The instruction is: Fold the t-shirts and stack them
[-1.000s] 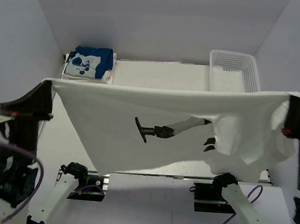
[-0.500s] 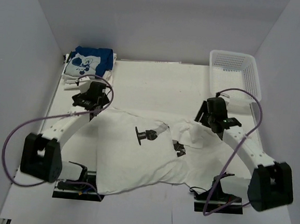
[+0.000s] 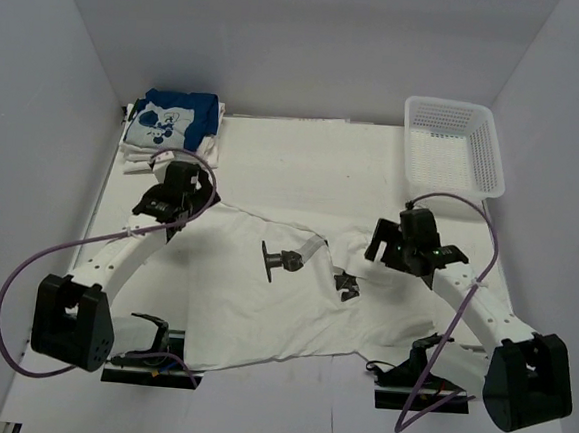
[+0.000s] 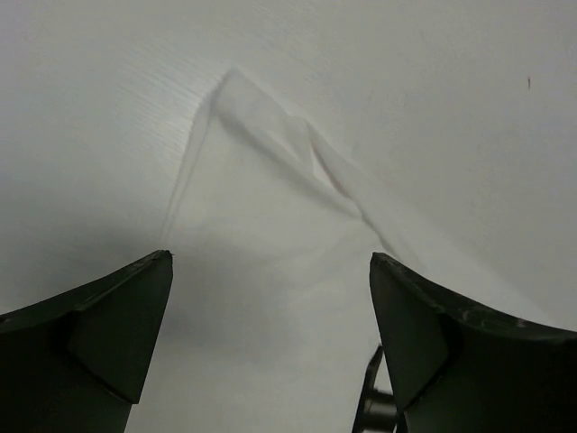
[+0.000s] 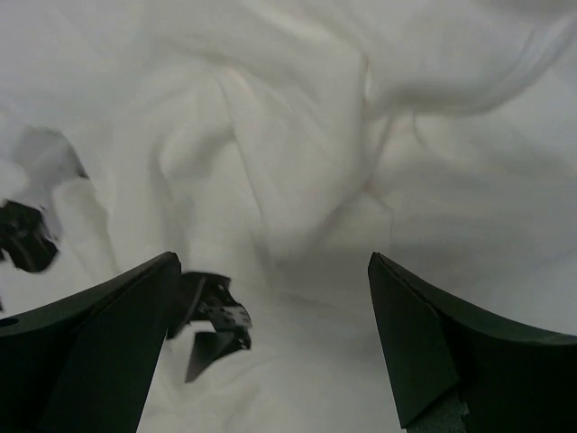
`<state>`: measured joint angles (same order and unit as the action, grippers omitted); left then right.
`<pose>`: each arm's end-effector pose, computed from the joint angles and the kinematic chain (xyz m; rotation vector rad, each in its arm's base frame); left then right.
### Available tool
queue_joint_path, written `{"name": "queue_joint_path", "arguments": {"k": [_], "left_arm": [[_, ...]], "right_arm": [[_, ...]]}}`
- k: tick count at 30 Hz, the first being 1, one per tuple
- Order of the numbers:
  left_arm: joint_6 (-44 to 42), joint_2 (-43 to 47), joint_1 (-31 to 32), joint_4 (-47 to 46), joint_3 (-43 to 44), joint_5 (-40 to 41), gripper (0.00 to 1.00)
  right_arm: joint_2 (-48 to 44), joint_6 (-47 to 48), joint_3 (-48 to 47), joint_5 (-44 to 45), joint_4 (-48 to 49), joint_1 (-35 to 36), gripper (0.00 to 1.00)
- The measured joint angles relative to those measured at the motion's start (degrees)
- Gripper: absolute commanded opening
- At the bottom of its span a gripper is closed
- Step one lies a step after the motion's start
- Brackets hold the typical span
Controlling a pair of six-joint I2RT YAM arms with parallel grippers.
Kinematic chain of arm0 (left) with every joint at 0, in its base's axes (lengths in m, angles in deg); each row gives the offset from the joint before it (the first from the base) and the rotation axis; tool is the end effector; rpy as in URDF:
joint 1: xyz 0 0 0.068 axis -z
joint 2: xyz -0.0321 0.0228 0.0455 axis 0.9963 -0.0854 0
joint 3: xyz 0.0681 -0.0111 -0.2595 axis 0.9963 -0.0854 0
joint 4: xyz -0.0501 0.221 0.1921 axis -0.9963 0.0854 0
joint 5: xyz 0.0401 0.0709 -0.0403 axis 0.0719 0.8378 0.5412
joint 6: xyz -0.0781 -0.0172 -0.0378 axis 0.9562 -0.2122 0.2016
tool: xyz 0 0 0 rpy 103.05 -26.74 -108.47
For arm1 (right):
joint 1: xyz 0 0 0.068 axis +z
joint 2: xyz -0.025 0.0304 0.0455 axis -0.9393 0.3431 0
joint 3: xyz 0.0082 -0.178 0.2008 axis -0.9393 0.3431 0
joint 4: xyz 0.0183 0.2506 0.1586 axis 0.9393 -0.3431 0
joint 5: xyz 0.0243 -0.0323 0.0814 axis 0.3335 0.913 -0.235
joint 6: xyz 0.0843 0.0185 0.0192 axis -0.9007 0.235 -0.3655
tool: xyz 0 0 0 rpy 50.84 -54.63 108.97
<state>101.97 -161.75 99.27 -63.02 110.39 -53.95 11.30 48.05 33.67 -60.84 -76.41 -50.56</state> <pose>0.3285 -0.0523 0.2080 -0.7099 2.1810 -0.0358 0.2756 0.0867 0.1767 0.2327 2.3514 0.2575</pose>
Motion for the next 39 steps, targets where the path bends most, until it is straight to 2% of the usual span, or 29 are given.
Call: {"name": "queue_joint_path", "arguments": {"k": [4, 10, 13, 14, 16, 17, 20, 21, 22, 34, 39], "left_arm": [[0.1, 3.8, 0.5, -4.1, -8.9, -8.4, 1.0], [-1.1, 4.5, 0.5, -8.8, -16.6, -18.7, 1.0], [-1.6, 4.2, 0.5, -10.8, -17.5, -21.6, 1.0], [-1.7, 4.0, 0.5, -11.5, -17.6, -22.3, 1.0], [-2.1, 3.1, 0.5, -12.9, -17.9, -23.3, 1.0], [-2.3, 2.5, 0.5, -13.4, -18.1, -23.8, 1.0], [-2.6, 1.3, 0.5, -14.5, -18.7, -24.3, 1.0], [-2.7, 1.0, 0.5, -14.9, -18.9, -24.3, 1.0], [-2.7, 0.9, 0.5, -15.0, -19.2, -24.2, 1.0], [-3.6, 0.5, 0.5, -15.1, -19.6, -20.4, 1.0], [-3.8, -0.5, 0.5, -14.9, -19.6, -19.3, 1.0]], "right_arm": [[4.7, 0.0, 3.8, -2.1, -2.9, 0.5, 0.9], [11.5, -0.2, 3.0, -2.4, -1.7, 0.6, 0.76], [13.4, -0.3, 2.0, -2.0, -1.0, 0.8, 0.56], [13.8, -0.3, 1.8, -1.9, -0.8, 0.9, 0.46], [14.1, -0.6, 1.7, -1.7, -0.2, 0.9, 0.37], [14.2, -0.8, 1.7, -1.7, 0.5, 0.9, 0.27], [14.7, -1.2, 1.0, -1.9, 1.6, 0.9, 0.16], [15.1, -1.4, 0.4, -2.1, 1.8, 0.9, 0.03], [15.4, -1.2, -0.3, -2.3, 1.9, 1.0, 0.0], [16.3, -1.6, -9.1, -1.4, -2.3, 1.0, 0.0], [16.3, -1.2, -10.4, -5.3, -2.4, 1.0, 0.0]]}}
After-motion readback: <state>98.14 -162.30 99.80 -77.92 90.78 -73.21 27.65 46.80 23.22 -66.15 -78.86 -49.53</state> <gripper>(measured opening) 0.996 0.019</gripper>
